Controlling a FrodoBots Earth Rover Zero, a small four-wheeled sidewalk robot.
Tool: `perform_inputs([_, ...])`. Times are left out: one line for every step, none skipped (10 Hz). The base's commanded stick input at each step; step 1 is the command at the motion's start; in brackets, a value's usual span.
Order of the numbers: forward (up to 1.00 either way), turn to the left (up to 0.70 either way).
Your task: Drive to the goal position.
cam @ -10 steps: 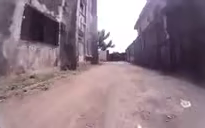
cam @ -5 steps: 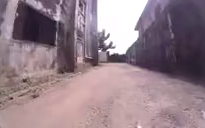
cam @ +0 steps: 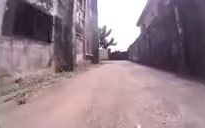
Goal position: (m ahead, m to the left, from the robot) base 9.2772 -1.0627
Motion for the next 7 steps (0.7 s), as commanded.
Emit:
perform_inputs([0.85,-0.34])
perform_inputs([0.85,-0.34])
perform_inputs([0.85,-0.34])
perform_inputs([0.85,-0.21])
perform_inputs([0.85,0.0])
perform_inputs([0.85,0.0])
perform_inputs([0.85,0.0])
